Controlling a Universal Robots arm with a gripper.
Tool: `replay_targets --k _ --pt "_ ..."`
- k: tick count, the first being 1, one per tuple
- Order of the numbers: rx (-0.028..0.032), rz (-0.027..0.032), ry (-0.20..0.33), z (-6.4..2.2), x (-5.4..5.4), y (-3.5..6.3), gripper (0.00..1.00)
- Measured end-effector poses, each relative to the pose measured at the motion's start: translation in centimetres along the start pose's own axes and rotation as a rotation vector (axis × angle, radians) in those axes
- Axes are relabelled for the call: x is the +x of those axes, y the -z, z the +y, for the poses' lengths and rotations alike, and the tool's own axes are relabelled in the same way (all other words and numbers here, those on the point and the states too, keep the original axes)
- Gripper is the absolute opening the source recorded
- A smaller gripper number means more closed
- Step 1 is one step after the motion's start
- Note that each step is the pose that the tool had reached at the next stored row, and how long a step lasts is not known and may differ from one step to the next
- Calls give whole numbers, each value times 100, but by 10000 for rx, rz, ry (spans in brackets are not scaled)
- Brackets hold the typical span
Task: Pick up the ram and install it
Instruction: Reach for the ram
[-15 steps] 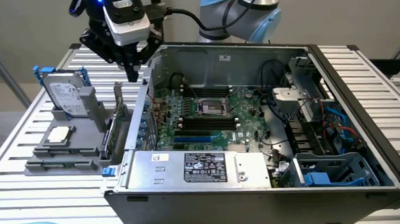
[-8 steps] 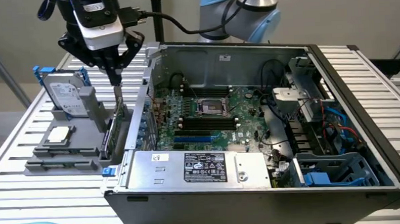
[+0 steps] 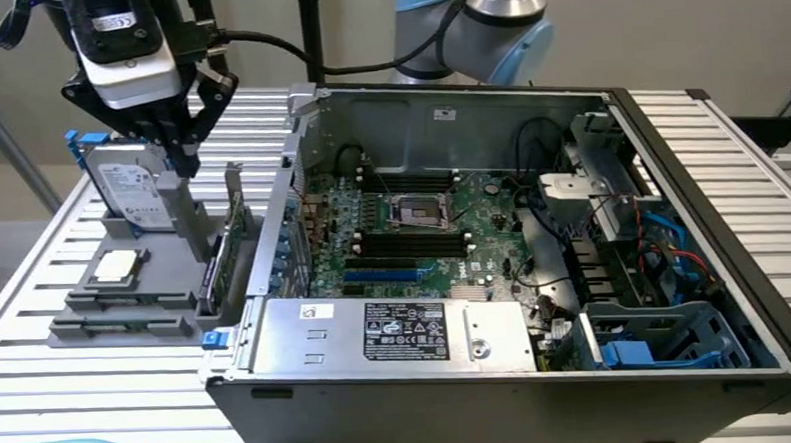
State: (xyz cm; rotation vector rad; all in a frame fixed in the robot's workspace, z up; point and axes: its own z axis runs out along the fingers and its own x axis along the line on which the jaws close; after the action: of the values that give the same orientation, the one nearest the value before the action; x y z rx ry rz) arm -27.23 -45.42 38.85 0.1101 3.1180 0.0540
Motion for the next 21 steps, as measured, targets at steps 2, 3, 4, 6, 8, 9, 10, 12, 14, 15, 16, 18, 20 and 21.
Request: replay_targets --k 2,3,4,6,8,9,10,12,14,15,16,18,20,21 --pt "7 0 -1 -21 90 -1 11" --pt "11 -1 -1 -32 136 -2 11" --pt "14 -1 0 -42 180 -2 11" --pt "17 0 0 -62 272 -3 11" --pt "19 -2 0 -79 359 -5 11" --pt "20 -1 -1 -87 404 -6 11" --pt "23 0 0 -95 452 -6 11" --pt "24 -2 1 -110 541 -9 11" --pt "28 -1 0 -124 631 -10 11" --pt "29 -2 0 -132 675 -11 11" --pt "30 -2 0 -139 722 -13 11" --pt "33 -3 1 -154 810 -15 11" --pt "37 -2 1 -168 901 -16 11" --pt "38 -2 1 -176 948 -17 11"
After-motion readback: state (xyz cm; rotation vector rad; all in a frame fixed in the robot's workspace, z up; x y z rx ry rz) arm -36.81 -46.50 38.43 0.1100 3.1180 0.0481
